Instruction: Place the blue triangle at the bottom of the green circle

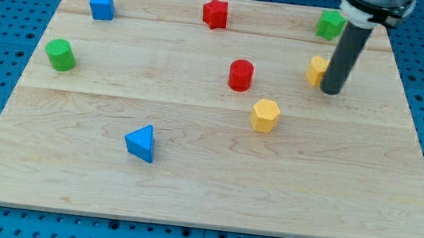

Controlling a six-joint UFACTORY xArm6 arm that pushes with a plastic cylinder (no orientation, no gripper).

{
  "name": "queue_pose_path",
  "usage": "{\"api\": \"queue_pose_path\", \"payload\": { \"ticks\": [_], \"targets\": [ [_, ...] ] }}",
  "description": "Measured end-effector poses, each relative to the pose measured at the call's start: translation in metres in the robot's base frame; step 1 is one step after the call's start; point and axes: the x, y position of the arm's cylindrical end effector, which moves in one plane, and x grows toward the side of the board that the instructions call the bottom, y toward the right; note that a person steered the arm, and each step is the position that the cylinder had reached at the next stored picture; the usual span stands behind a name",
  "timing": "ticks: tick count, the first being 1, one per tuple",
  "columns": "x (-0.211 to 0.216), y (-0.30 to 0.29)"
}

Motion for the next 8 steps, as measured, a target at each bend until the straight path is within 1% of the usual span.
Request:
{"api": "queue_pose_path", "payload": {
  "ticks": [2,4,5,6,7,8],
  "targets": [
    [0.000,-0.035],
    [0.002,-0.045],
    [0.039,-0.043],
    [0.089,-0.043],
    [0.142,-0.084],
    [0.146,-0.175]
  ]
}}
